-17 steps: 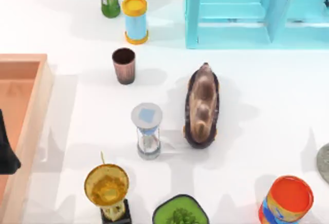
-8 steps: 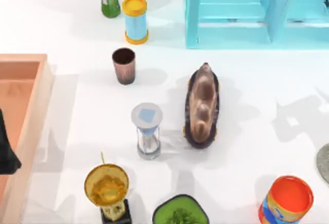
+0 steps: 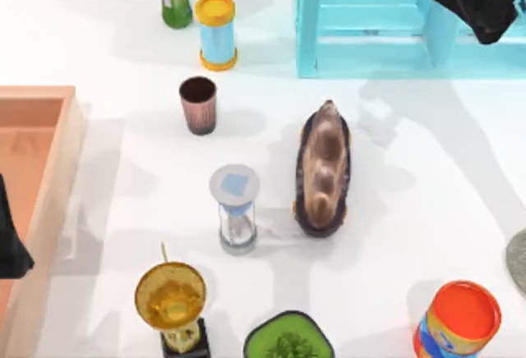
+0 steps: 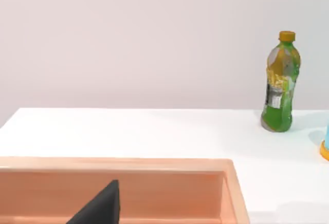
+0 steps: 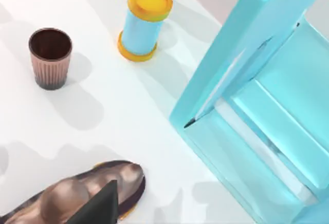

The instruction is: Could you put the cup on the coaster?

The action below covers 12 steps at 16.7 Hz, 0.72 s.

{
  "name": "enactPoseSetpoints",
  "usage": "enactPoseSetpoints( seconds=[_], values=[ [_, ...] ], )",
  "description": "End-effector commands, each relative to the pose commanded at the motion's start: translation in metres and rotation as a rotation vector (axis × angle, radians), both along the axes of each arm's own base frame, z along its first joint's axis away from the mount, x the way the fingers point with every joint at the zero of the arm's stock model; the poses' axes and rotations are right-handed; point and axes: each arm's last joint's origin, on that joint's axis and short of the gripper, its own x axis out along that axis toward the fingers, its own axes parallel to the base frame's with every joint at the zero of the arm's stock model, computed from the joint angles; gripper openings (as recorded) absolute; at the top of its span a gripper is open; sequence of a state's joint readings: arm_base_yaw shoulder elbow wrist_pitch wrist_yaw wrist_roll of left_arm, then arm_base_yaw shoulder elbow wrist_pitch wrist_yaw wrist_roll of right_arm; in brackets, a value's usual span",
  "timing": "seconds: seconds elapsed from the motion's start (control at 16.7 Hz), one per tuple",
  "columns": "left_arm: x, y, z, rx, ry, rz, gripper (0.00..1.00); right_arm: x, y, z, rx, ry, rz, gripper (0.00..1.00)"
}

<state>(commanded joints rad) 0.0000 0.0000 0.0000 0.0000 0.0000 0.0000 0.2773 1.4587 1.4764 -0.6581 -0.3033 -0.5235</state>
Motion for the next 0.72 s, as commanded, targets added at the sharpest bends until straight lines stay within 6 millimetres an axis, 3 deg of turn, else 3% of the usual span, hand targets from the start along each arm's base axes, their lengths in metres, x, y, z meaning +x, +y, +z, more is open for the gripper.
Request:
enactPoseSetpoints(
  seconds=[0.18, 0.36, 0.54, 0.72],
  values=[
    [0.000, 0.000, 0.000, 0.000, 0.000, 0.000, 1.00, 0.061, 0.044, -0.014, -0.061, 0.089, 0.181, 1.00],
    [0.000, 0.000, 0.000, 0.000, 0.000, 0.000, 1.00, 0.109, 0.089, -0.047, -0.100, 0.169, 0.350, 1.00],
    [0.000, 0.000, 0.000, 0.000, 0.000, 0.000, 1.00, 0.141, 0.128, -0.091, -0.121, 0.235, 0.495, 1.00],
    [0.000, 0.000, 0.000, 0.000, 0.000, 0.000, 1.00, 0.156, 0.155, -0.134, -0.129, 0.286, 0.603, 1.00]
  ],
)
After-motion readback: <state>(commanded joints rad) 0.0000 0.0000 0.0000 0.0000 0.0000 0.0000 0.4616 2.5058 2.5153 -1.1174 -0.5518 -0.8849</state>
